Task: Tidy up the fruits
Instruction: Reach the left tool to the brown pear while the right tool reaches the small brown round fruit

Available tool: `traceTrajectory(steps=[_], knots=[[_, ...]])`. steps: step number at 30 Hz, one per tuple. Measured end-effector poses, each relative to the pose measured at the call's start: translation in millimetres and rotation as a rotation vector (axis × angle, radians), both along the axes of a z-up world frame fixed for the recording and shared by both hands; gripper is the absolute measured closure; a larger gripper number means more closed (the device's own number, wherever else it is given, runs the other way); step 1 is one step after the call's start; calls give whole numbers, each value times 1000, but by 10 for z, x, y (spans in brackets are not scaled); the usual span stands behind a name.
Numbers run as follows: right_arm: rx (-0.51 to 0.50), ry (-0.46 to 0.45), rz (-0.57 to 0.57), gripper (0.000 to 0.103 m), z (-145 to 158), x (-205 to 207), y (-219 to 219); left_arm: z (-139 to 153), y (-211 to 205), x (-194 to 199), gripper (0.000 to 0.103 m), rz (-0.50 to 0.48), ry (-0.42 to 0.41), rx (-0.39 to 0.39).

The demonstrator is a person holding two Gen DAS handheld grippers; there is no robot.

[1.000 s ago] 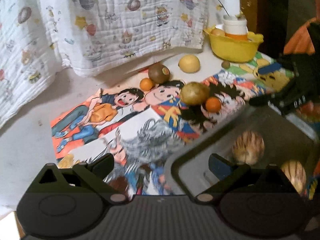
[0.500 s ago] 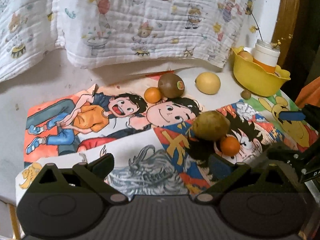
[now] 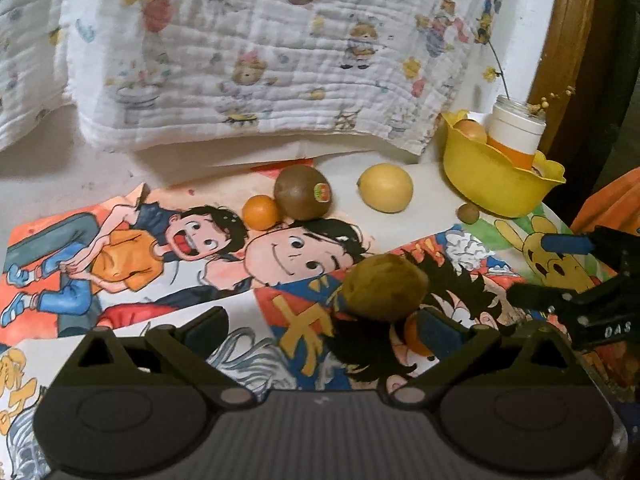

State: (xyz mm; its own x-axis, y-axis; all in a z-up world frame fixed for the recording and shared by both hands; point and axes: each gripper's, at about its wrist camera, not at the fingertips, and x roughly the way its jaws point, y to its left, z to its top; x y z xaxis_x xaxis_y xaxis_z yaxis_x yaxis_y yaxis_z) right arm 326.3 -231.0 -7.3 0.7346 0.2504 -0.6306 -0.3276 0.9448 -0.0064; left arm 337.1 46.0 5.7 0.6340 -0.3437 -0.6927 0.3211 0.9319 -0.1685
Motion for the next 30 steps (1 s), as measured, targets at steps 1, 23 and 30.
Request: traceTrajectory(steps=[1,23,30], knots=[[2,-2,-10,1,3,10,-17,-5,-21,-3,1,-5,-2,-3],[133,56,-101,5,-107,435,-230,-121,-503,-132,1,-109,62,-22],[128,53,-170,5,-189,629,-252,-146,-479,-46,1,-64,71,-32]])
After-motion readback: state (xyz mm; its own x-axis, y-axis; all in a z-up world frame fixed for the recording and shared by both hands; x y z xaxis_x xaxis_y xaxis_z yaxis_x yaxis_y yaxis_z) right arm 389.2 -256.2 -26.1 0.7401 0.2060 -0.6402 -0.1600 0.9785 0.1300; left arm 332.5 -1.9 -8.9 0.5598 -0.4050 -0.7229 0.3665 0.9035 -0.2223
